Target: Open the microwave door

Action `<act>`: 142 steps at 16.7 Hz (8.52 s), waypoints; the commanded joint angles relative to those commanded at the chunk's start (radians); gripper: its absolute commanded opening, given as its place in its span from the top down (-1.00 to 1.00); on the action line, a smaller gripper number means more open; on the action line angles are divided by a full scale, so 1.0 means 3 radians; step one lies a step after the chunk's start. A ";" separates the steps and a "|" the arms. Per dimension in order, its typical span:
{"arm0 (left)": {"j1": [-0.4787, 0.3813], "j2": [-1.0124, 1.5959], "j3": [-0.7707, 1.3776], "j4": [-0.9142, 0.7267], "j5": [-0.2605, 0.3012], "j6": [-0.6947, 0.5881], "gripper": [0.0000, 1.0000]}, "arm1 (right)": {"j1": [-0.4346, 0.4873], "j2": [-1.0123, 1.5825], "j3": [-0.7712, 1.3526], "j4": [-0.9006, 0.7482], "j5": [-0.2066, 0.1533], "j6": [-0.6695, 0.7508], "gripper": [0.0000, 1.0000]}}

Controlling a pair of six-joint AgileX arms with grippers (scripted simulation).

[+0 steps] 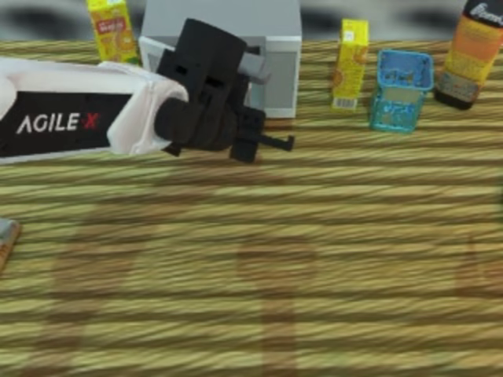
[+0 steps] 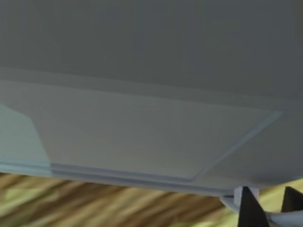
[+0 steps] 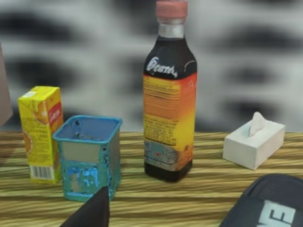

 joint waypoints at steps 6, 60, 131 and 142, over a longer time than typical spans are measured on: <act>0.0000 0.0000 0.0000 0.0000 0.0000 0.0000 1.00 | 0.0000 0.0000 0.0000 0.0000 0.0000 0.0000 -1.00; 0.0180 -0.0241 -0.0339 0.0096 0.0432 0.0502 1.00 | 0.0000 0.0000 0.0000 0.0000 0.0000 0.0000 -1.00; 0.0432 -0.0439 -0.0586 0.0057 0.0940 0.1111 1.00 | 0.0000 0.0000 0.0000 0.0000 0.0000 0.0000 -1.00; 0.0432 -0.0439 -0.0586 0.0057 0.0940 0.1111 1.00 | 0.0000 0.0000 0.0000 0.0000 0.0000 0.0000 -1.00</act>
